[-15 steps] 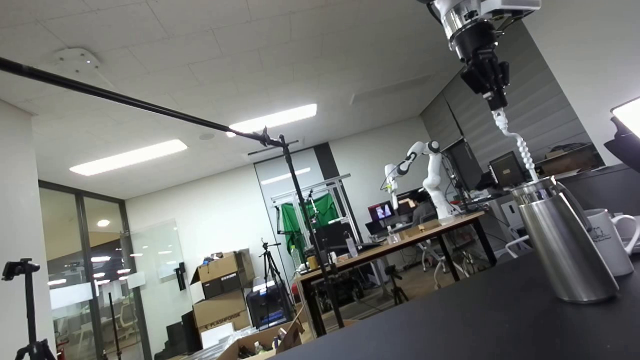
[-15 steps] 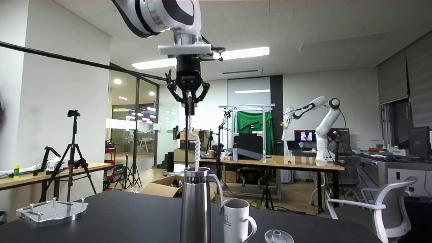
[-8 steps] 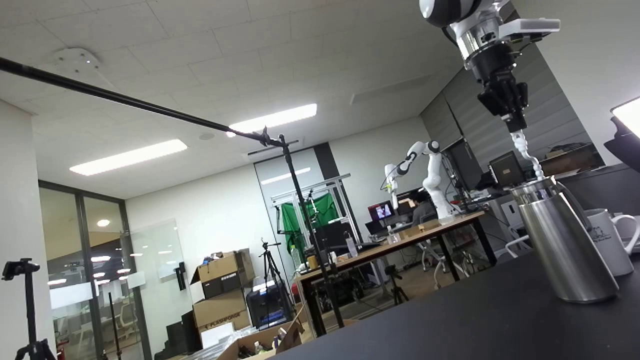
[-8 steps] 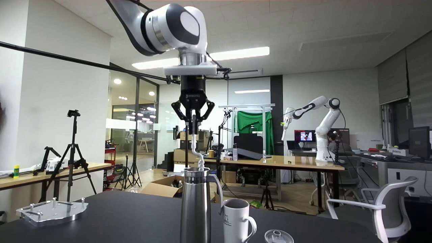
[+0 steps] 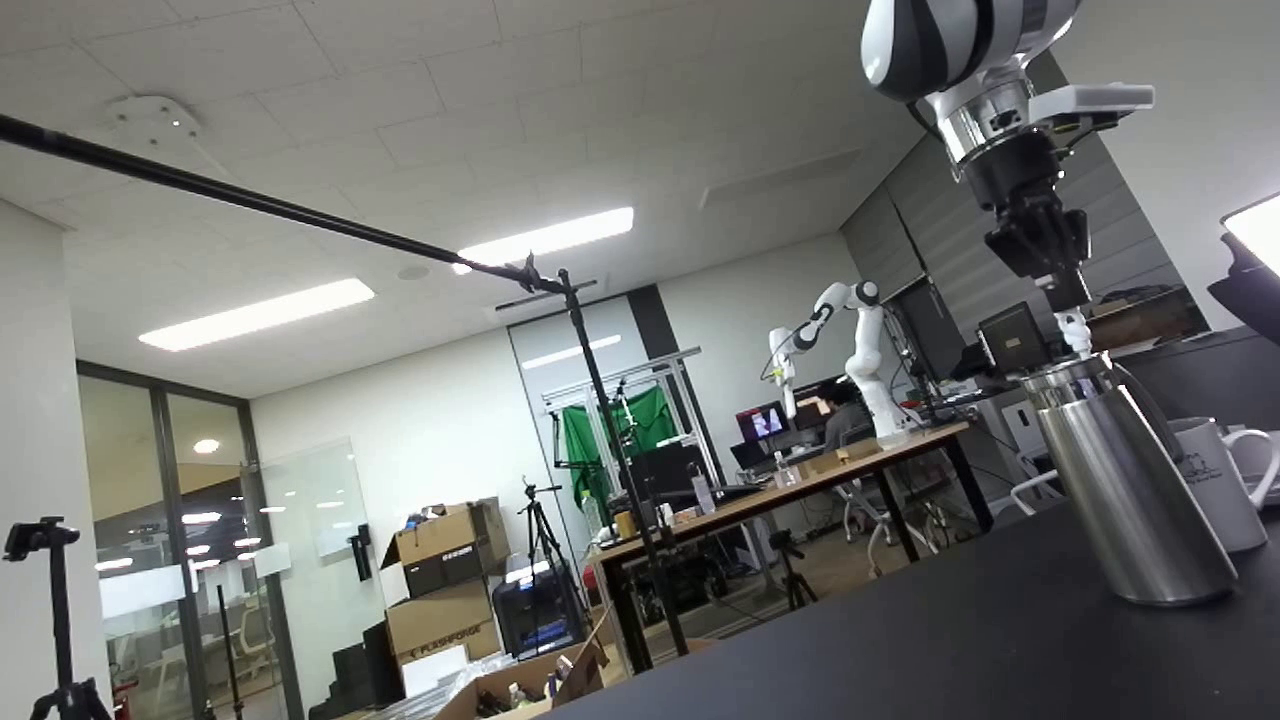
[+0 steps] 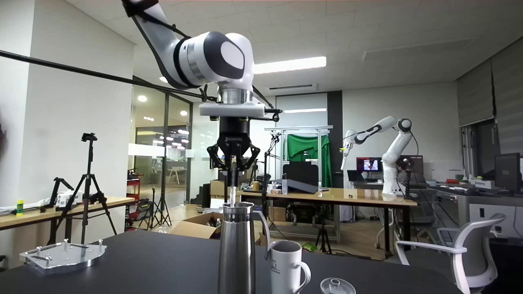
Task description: Use the object to stir the contents in the jug
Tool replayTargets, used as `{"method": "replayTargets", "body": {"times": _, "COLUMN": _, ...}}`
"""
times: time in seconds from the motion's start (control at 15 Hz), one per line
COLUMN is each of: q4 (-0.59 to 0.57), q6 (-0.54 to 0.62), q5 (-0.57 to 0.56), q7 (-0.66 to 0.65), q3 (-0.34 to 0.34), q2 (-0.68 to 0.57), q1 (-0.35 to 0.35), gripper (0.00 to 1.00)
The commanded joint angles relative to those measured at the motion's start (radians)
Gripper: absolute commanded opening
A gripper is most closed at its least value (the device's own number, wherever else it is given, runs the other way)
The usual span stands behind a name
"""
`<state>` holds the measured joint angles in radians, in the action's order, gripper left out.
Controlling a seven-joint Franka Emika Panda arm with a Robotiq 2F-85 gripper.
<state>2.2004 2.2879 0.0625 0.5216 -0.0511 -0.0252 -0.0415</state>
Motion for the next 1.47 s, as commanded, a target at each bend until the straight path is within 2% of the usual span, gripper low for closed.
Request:
{"method": "replayTargets", "body": {"times": 0.0, "q4": -0.007, "q6": -0.026, "q5": 0.012, "q7": 0.007, "q3": 0.003, "q2": 0.021, "q1": -0.007, "gripper": 0.04}}
{"method": "replayTargets", "body": {"times": 0.33, "q4": -0.027, "q6": -0.047, "q5": -0.011, "q7": -0.008, "q3": 0.005, "q2": 0.099, "q1": 0.002, "gripper": 0.04}}
{"method": "replayTargets", "body": {"times": 0.87, "q4": -0.079, "q6": -0.152, "q5": -0.026, "q7": -0.016, "q3": -0.004, "q2": 0.22, "q1": 0.025, "gripper": 0.04}}
{"method": "replayTargets", "body": {"times": 1.4, "q4": -0.021, "q6": -0.06, "q5": 0.023, "q7": 0.021, "q3": -0.024, "q2": 0.092, "q1": 0.018, "gripper": 0.04}}
